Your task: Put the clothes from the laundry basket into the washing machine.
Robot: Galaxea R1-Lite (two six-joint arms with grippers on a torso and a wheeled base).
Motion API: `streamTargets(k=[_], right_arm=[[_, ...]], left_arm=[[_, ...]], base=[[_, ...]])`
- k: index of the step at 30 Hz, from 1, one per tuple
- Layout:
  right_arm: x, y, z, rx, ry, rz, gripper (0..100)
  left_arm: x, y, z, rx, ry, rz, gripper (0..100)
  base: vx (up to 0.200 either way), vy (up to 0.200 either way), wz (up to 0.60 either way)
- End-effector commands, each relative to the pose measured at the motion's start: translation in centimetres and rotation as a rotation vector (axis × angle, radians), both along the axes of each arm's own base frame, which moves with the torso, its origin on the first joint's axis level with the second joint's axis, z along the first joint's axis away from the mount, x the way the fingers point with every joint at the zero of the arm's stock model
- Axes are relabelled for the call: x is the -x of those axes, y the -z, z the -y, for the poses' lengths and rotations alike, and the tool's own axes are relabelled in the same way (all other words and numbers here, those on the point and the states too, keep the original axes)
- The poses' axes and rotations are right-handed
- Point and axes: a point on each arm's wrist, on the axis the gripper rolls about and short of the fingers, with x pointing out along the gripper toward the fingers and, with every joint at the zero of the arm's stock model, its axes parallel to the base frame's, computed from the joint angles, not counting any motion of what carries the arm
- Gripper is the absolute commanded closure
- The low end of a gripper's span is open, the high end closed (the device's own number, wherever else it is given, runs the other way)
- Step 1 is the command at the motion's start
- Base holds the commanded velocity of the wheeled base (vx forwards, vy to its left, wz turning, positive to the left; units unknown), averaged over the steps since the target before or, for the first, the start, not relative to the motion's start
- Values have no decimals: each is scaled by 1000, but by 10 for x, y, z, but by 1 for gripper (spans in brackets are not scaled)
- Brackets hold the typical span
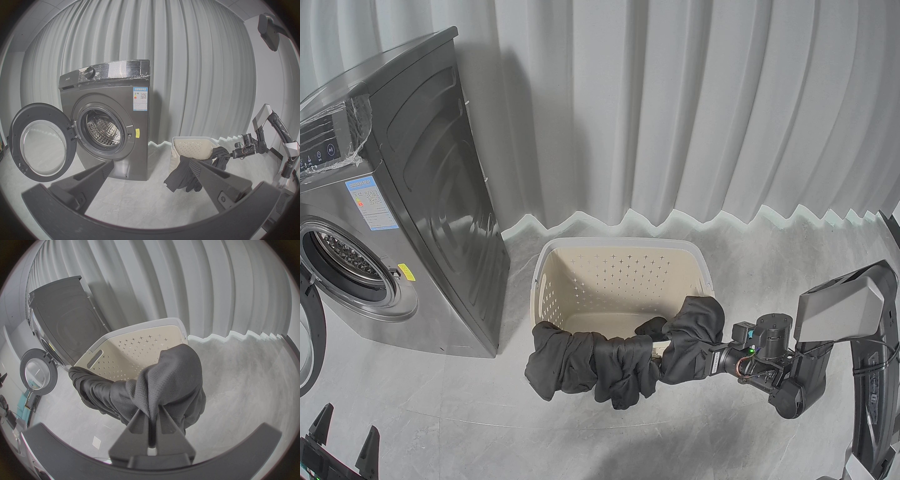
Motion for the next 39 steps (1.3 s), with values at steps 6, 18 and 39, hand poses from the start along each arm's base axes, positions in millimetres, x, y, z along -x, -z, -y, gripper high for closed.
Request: streamTargets(k=[6, 18, 39], right_arm=[[14, -31, -12, -45, -47, 70, 100], [54, -104, -13, -109, -103, 229, 100], [130, -248, -10, -216, -153, 631, 100]], left_arm=[[0, 5, 0, 1, -1, -2, 0], [0, 5, 0, -1, -1, -2, 0], [0, 5, 0, 1, -1, -2, 0]], base=[[0, 0, 0], [0, 0, 0], [0, 0, 0]])
